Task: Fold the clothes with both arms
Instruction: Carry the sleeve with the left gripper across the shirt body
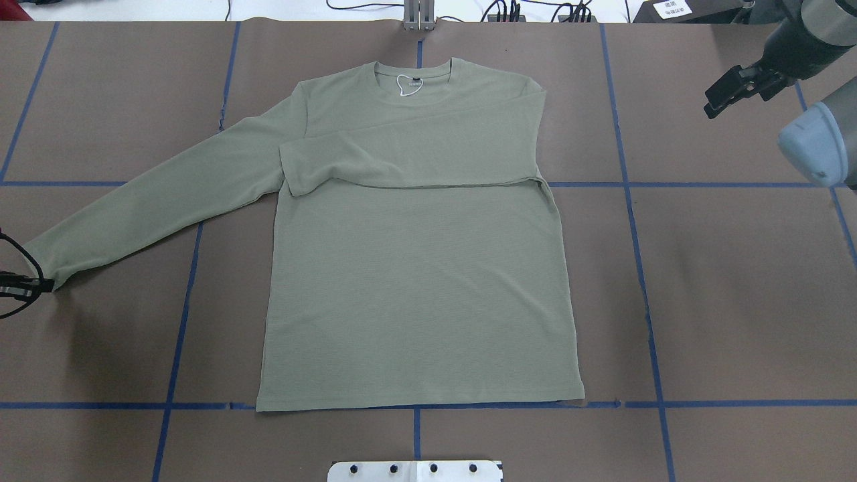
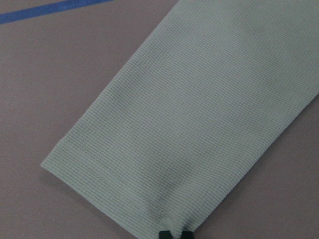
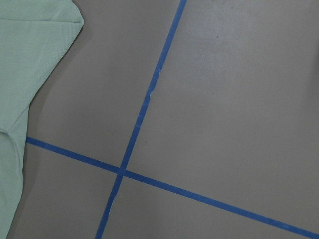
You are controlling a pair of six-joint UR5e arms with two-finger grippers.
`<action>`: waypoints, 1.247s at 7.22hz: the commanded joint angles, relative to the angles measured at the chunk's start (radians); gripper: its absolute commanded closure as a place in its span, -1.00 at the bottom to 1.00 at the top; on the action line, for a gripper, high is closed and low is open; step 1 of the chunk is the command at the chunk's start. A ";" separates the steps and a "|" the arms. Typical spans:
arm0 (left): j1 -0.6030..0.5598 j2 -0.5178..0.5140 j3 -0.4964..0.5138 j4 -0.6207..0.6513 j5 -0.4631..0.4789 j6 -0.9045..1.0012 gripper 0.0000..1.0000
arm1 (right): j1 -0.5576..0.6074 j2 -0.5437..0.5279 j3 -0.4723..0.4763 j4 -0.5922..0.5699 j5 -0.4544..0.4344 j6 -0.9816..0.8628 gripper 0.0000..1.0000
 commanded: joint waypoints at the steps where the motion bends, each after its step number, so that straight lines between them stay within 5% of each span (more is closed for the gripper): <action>1: -0.021 -0.014 -0.066 0.018 -0.053 -0.002 1.00 | 0.000 -0.001 0.001 0.000 -0.001 0.002 -1.00; 4: -0.165 -0.248 -0.086 0.250 -0.171 -0.002 1.00 | 0.060 -0.050 0.000 -0.009 -0.001 -0.026 -1.00; 7: -0.176 -0.650 -0.086 0.669 -0.164 -0.006 1.00 | 0.116 -0.108 -0.005 -0.011 0.013 -0.121 -1.00; 9: -0.161 -0.831 -0.059 0.722 -0.164 -0.029 1.00 | 0.121 -0.109 -0.005 -0.012 0.013 -0.122 -1.00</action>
